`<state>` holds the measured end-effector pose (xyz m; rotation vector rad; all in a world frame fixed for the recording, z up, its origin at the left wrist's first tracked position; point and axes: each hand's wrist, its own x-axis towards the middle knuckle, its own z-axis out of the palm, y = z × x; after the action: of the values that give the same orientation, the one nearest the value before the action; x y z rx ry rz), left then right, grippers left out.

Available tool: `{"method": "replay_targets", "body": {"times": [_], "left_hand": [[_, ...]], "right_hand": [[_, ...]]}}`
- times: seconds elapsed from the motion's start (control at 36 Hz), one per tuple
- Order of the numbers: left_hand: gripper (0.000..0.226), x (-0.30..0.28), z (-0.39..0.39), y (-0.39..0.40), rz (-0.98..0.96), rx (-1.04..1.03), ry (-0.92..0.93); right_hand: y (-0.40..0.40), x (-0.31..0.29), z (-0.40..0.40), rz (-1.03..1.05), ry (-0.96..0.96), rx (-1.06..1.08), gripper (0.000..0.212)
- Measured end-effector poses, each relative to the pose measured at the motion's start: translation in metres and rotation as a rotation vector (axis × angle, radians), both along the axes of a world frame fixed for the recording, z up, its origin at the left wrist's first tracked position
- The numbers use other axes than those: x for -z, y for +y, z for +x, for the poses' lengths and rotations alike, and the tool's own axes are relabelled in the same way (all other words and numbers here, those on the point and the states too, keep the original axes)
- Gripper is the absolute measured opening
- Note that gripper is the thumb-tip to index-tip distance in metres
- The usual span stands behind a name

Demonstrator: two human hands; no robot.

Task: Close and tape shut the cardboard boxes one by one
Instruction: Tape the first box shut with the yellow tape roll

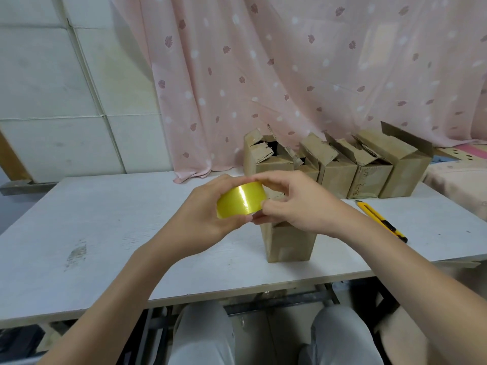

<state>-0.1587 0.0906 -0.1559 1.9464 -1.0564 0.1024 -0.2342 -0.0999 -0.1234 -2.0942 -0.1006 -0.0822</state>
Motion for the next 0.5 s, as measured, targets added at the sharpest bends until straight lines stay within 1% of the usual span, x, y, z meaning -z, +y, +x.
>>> {"method": "replay_targets", "body": {"times": [0.11, 0.19, 0.25, 0.36, 0.44, 0.5], "left_hand": [[0.057, -0.001, 0.001, 0.001, -0.015, 0.022, 0.033], [0.057, -0.001, 0.001, 0.001, -0.004, 0.028, 0.038], [0.056, -0.002, 0.002, 0.001, 0.006, 0.036, 0.032], [0.055, -0.002, 0.004, 0.001, 0.037, 0.051, 0.006], [0.056, -0.001, 0.004, 0.000, 0.048, 0.058, -0.005], [0.057, 0.000, 0.004, 0.000, 0.050, 0.056, -0.020]], "right_hand": [[-0.001, -0.003, -0.002, 0.037, -0.008, -0.005, 0.045], [-0.001, -0.004, -0.002, 0.017, -0.017, -0.019, 0.045], [-0.001, -0.004, -0.002, -0.017, -0.026, -0.021, 0.047], [-0.003, -0.001, -0.003, 0.001, -0.011, -0.031, 0.049], [-0.003, 0.005, 0.000, -0.069, -0.018, 0.010, 0.049], [-0.001, 0.009, 0.001, -0.109, -0.023, 0.031, 0.055]]}}
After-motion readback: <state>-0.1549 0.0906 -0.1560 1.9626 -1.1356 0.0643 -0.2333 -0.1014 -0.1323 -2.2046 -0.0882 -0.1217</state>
